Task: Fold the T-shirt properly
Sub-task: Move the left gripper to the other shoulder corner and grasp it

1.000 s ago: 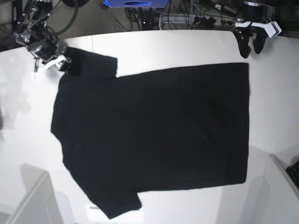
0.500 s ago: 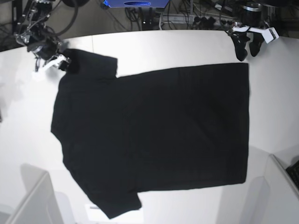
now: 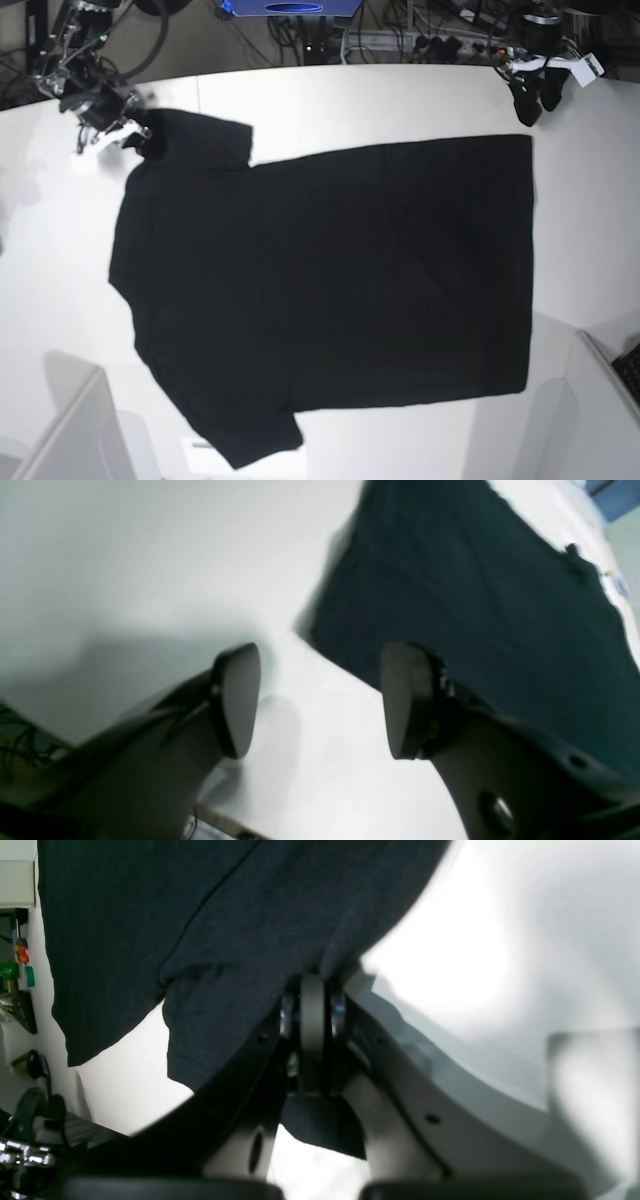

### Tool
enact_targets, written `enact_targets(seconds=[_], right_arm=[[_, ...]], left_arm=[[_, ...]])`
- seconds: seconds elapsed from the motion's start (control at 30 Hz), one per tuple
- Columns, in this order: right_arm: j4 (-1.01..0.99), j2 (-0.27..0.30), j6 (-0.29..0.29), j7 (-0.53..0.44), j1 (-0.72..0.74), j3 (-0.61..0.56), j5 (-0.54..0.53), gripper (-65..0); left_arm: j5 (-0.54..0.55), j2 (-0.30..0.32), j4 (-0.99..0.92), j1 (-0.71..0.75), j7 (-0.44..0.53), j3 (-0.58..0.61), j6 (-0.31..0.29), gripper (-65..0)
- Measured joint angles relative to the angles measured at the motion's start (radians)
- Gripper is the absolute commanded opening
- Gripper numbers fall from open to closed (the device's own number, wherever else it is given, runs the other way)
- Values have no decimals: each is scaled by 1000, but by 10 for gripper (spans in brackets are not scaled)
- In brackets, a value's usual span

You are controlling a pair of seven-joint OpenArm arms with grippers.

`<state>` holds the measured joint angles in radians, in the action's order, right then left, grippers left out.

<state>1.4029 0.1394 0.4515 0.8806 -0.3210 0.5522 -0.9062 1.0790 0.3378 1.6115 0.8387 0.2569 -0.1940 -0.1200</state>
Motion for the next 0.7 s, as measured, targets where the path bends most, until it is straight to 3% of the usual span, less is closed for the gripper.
enact_targets(seconds=[0.17,0.27,0.53,0.7], right_arm=[[0,0,0,0,0,0,0,-650],[0,0,0,0,2,0,0,-650],[-2,0,0,2,2,0,-4,-650],[-2,0,0,2,2,0,-5,-650]], left_arm=[[0,0,-25,-33,-14,0,0,-276],[0,-6,-32,-80,-131,-24,-7,-276],[-3,-68,-55,-196,-476,-255,3,-278],[-4,-67,-54,-224,-538,-264,-1,-278]])
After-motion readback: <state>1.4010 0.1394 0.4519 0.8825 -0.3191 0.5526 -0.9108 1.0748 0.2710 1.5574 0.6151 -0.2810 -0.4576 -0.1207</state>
